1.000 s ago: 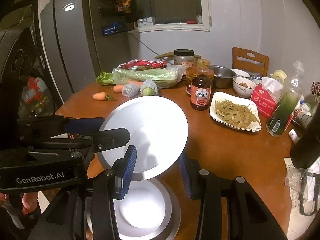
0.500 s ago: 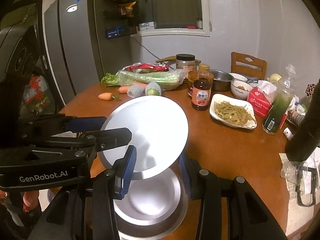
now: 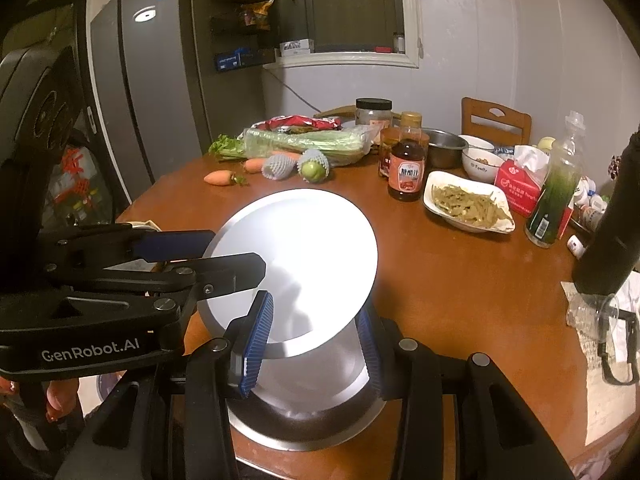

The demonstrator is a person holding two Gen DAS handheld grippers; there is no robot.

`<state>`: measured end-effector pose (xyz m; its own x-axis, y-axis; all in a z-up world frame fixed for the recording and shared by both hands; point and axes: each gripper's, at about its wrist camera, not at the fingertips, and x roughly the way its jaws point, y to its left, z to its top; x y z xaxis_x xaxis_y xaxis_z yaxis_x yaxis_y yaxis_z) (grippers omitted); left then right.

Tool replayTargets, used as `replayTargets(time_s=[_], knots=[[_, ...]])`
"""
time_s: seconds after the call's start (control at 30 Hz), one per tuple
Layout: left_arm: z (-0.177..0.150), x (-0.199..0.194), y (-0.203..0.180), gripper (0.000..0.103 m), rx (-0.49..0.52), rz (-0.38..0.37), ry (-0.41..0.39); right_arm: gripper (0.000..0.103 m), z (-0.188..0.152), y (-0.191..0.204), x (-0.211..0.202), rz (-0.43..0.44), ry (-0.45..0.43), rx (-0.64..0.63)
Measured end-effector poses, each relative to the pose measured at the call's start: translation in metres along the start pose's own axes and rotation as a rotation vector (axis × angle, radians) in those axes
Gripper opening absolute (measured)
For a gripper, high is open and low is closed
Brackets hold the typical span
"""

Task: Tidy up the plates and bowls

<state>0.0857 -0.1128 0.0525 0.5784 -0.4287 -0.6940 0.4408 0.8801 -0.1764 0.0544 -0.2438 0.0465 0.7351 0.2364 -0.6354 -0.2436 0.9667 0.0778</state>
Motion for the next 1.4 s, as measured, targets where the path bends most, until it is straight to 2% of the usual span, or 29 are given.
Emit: replayTargets(time_s=[1.4], knots=[[-0.025, 0.036, -0.009, 0.047, 0.019, 0.014, 0.096, 0.045, -0.038, -0.009, 0.022, 0.000, 0.106, 0.051]])
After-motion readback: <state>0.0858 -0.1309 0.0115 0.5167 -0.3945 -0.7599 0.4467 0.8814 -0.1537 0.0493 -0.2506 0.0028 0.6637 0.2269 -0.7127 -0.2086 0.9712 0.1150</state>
